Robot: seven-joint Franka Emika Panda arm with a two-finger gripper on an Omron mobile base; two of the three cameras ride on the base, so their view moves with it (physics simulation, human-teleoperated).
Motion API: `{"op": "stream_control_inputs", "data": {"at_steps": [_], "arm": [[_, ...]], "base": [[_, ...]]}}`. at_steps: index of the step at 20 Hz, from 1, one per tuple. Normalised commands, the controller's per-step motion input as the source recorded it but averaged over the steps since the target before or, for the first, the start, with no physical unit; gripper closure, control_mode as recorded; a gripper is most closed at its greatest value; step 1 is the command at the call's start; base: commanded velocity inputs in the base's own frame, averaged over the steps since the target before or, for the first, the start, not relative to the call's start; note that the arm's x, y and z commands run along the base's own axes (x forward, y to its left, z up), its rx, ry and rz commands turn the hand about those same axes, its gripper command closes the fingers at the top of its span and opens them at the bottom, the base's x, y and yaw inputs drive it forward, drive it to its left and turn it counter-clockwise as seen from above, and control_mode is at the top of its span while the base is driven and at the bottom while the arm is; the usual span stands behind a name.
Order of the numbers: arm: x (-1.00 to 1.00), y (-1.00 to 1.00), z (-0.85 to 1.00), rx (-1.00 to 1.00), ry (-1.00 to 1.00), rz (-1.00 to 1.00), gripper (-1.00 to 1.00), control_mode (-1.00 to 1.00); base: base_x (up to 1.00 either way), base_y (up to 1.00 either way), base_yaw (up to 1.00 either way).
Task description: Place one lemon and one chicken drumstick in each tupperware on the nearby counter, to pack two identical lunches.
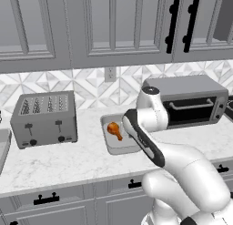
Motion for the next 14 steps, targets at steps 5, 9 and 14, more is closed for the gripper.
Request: {"op": "stream_control_inputs", "data": {"at_steps": [5,9,14], "arm": [[0.42,-0.04,0.0,-0.02,0.29,0.0,1.0,-1.0],[0.0,0.01,-0.31,-0.02,0.01,0.0,1.0,-1.0],[0.41,0.11,-0.71,-0.09,-0.09,0.0,1.0,-1.0]], "base": [[0.0,0.0,0.0],[0.0,0.0,0.0],[0.0,0.0,0.0]]}}
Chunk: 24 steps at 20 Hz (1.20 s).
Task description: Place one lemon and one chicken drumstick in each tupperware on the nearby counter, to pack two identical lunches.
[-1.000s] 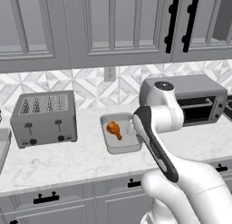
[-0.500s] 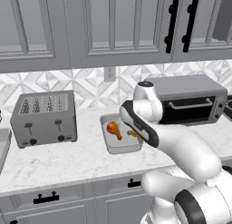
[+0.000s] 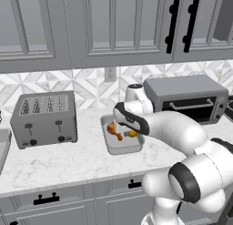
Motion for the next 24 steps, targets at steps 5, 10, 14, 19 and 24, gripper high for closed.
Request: {"op": "stream_control_inputs", "data": {"at_steps": [5,10,14,19,24], "arm": [[0.58,0.0,-0.03,-0.06,-0.02,0.0,1.0,-1.0],[0.65,0.0,-0.08,0.0,0.0,0.0,1.0,-1.0],[0.59,0.01,-0.36,0.0,0.0,0.0,1.0,-1.0],[0.12,0.0,-0.54,0.0,0.0,0.0,1.0,-1.0],[0.0,0.0,-0.34,0.0,0.0,0.0,1.0,-1.0]], "base": [[0.0,0.0,0.0],[0.0,0.0,0.0],[0.0,0.0,0.0],[0.0,0.0,0.0],[0.0,0.0,0.0]]}}
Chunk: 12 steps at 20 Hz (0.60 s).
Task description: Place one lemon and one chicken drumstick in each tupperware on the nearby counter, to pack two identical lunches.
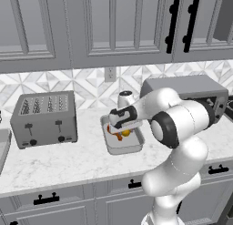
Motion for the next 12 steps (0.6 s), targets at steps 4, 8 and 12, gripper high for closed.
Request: {"op": "stream_control_inputs", "data": {"at_steps": [4,8,12], "arm": [[0.0,0.0,0.0,0.0,0.0,0.0,1.0,-1.0],[0.0,0.0,0.01,0.0,0.0,0.0,-1.0,-1.0],[0.0,0.0,0.21,-0.01,0.01,0.0,-1.0,-1.0]], "base": [[0.0,0.0,0.0],[0.0,0.0,0.0],[0.0,0.0,0.0]]}}
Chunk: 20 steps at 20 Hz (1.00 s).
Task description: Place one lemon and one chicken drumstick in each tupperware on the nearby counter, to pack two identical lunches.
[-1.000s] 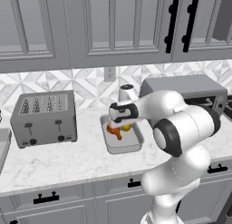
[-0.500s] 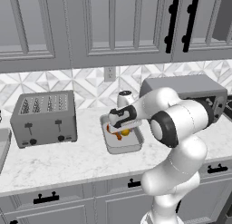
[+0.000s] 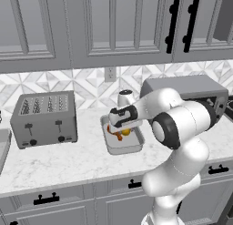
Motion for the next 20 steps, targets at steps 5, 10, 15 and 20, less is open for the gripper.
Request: {"op": "stream_control_inputs", "data": {"at_steps": [5,10,15,20], "arm": [[0.0,0.0,0.34,-0.01,0.04,0.0,-1.0,-1.0],[-0.42,0.0,0.34,0.0,0.0,0.0,-1.0,-1.0],[-1.0,-0.18,0.05,0.0,0.0,0.0,-1.0,-1.0],[-0.83,-0.65,0.09,0.07,0.0,-0.03,-1.0,-1.0]], "base": [[0.0,0.0,0.0],[0.0,0.0,0.0],[0.0,0.0,0.0],[0.0,0.0,0.0]]}}
